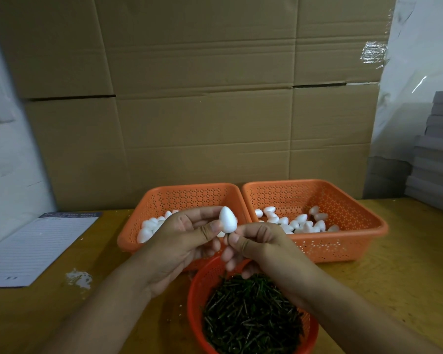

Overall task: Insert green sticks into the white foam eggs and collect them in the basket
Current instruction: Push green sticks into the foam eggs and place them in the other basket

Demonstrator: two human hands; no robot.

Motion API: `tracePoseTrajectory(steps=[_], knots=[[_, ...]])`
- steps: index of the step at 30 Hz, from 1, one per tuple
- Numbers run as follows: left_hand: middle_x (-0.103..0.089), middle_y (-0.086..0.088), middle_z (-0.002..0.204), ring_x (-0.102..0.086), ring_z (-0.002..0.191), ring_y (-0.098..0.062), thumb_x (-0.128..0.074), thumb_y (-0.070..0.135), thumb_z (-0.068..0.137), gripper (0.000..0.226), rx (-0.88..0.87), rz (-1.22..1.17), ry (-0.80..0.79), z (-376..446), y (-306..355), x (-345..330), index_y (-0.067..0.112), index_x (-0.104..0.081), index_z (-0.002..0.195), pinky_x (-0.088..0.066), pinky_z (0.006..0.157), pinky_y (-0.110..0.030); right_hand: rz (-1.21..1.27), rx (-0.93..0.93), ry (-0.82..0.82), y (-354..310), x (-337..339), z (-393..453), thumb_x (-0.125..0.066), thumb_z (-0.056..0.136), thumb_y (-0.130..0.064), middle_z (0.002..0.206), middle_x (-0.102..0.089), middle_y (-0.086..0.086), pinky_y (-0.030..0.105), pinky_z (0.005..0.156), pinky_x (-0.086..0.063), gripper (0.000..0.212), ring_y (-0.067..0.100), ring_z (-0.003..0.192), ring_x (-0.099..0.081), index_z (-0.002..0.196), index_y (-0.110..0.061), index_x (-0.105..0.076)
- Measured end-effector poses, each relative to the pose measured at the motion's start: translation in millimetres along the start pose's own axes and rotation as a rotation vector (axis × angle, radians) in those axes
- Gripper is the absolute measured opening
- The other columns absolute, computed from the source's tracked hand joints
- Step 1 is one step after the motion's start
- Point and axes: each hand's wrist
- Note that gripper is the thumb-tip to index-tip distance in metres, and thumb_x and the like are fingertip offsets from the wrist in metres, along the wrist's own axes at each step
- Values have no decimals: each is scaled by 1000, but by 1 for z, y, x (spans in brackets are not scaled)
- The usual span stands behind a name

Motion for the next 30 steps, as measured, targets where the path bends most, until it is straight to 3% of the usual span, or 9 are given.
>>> tracePoseTrajectory(steps=[4,7,16,30], knots=[[-76,-1,97,-67,78,-7,-81,39,70,39,-44,69,53,-2,3,-3,31,-76,109,-54,66,-19,-63,36,105,2,-1,2,-57,99,-15,77,-72,5,19,52,-47,20,12,66,-66,87,-10,-72],[-76,0,107,-67,79,-8,-82,32,72,33,-60,94,87,-2,2,-5,34,-76,105,-54,67,-20,-100,53,143,3,0,2,-59,99,-15,77,-73,5,18,51,-47,19,11,65,-66,88,-8,-72],[-73,-6,90,-64,74,-9,-79,27,75,37,-30,82,25,-1,2,-3,21,-76,111,-54,68,-21,-63,18,34,-1,0,-1,-55,101,-12,76,-72,7,19,55,-48,26,13,67,-65,80,-14,-71],[-70,-7,88,-63,73,-9,-69,15,88,33,-11,41,-48,-1,1,3,14,-71,121,-54,69,-21,107,-78,-67,-2,1,0,-55,100,-14,74,-69,4,16,51,-44,27,9,62,-62,79,-16,-72]])
Point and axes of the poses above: each hand's wrist, its own z-axis towards the middle knuckle, its own x-axis out of the back of the hand, y = z × x
